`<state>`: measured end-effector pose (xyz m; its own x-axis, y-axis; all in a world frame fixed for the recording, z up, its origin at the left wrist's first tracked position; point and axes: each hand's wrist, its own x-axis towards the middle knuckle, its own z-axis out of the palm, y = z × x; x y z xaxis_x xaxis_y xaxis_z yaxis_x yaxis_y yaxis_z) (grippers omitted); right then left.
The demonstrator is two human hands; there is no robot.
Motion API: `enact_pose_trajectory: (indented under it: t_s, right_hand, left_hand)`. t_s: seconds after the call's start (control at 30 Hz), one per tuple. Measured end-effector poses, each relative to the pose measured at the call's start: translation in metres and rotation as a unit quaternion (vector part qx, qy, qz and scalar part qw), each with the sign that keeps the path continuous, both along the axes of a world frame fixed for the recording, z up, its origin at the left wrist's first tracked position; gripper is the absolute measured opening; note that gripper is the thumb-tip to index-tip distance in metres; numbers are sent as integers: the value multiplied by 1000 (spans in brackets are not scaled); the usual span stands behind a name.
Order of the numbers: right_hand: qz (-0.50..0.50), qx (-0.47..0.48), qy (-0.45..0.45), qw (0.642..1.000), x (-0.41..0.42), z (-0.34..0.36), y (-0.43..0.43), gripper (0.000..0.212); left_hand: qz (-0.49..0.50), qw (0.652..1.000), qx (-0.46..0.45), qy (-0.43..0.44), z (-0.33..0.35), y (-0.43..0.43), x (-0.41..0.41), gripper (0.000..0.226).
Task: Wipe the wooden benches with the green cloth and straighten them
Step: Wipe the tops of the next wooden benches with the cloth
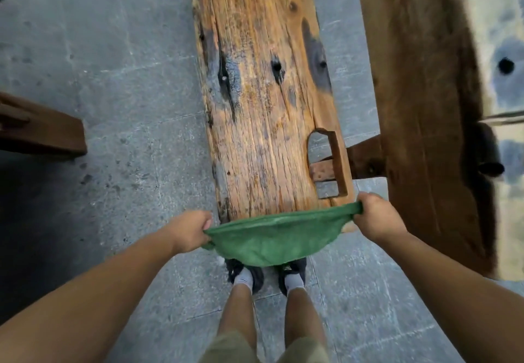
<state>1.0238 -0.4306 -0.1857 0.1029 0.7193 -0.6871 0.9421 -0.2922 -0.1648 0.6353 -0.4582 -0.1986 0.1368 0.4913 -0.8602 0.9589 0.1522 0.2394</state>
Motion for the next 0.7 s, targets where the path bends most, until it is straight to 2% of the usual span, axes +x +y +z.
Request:
enact_pose_trajectory:
  t_s: [0.1, 0.23, 0.43, 0.53, 0.6, 0.7]
  right_hand:
    - [-18, 20, -6, 1000, -9, -45, 31, 14]
    - [-8, 45, -48, 998, -16, -110, 63, 33]
    - [-33, 99, -80, 991, -16, -165, 88, 31]
    - [-75, 142, -52, 986, -15, -175, 83, 31]
    - [-77, 188, -11, 979, -21, -174, 73, 40]
    - [-43, 267, 29, 962, -37, -167, 48, 55]
  left_hand:
    - [35, 998, 49, -2, -39, 30, -4, 28]
    - [73, 989, 129, 13, -95, 62, -9, 18]
    - [83, 978, 192, 21, -149, 80, -20, 14]
    - [90, 964, 242, 57, -161, 74, -23, 17]
    - [148, 941, 284, 112, -164, 66, -22, 27]
    - [272, 903, 311, 119, -158, 51, -6, 39]
